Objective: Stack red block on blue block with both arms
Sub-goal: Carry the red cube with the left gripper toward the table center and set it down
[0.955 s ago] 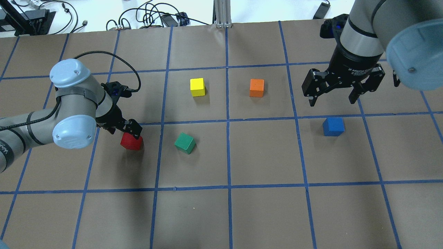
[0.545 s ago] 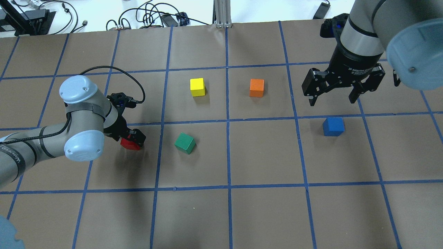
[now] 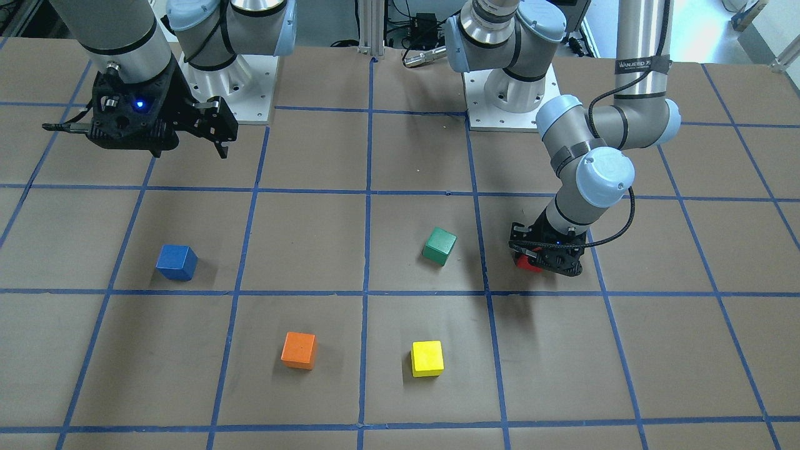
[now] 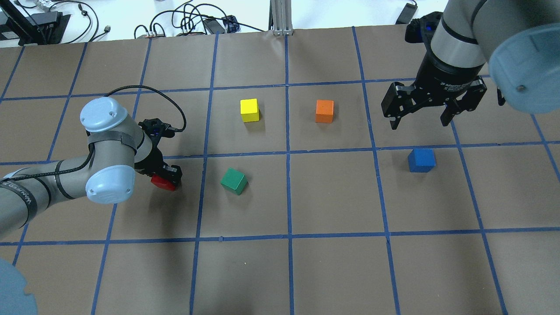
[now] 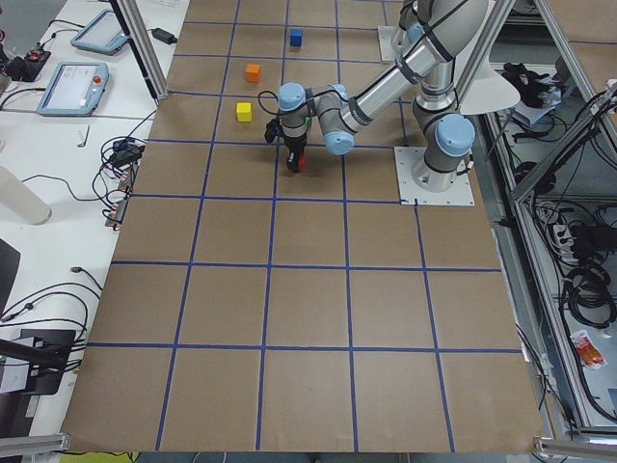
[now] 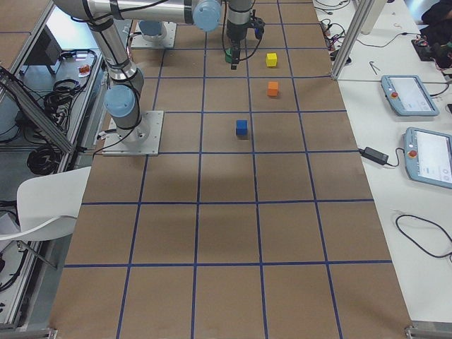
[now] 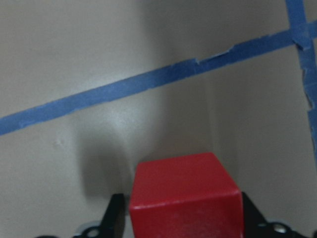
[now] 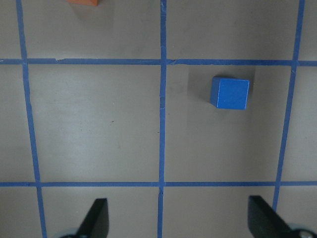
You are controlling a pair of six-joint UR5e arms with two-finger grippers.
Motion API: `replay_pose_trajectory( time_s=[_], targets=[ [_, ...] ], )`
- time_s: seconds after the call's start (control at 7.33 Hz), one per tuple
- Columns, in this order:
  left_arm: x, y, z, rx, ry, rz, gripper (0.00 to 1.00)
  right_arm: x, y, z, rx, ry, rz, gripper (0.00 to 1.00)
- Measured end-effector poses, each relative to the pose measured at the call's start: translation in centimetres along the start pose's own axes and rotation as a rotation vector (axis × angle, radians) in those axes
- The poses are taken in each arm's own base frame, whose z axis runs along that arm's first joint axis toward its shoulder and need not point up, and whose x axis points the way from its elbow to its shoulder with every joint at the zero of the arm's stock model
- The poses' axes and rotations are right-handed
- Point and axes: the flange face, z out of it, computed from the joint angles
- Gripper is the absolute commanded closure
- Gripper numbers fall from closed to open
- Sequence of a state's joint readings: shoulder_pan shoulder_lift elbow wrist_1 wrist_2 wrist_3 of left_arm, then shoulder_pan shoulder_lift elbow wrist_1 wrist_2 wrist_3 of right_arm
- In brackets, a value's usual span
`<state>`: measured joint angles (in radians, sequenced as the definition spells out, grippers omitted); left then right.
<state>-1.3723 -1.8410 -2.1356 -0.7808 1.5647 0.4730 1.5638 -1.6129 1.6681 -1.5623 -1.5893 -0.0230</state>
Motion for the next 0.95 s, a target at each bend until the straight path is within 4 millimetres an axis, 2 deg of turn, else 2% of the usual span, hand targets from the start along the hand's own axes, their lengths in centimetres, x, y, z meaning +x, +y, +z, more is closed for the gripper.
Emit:
replay_pose_trajectory(
  time_s=[0.27, 0.41, 0.55, 0.95],
  targets=[
    [1.4, -1.1, -2.1, 0.069, 0.058, -0.102, 1.0, 0.0, 0.0, 0.1, 0.0, 0.002, 0.0, 0.0],
    [3.0, -2.1, -3.3, 0.098, 0.086, -0.138, 1.0, 0.0, 0.0, 0.1, -0.001, 0.003, 0.0, 0.0],
    [5.5, -3.6, -4.6, 0.11, 0.097, -0.163, 1.0, 0.1, 0.0, 0.1, -0.001, 0.004, 0.0, 0.0],
    [13.9, -10.8, -11.3, 0.061, 0.105, -0.229, 1.0, 0.1, 0.0, 0.2, -0.002, 0.004, 0.001, 0.0]
  ],
)
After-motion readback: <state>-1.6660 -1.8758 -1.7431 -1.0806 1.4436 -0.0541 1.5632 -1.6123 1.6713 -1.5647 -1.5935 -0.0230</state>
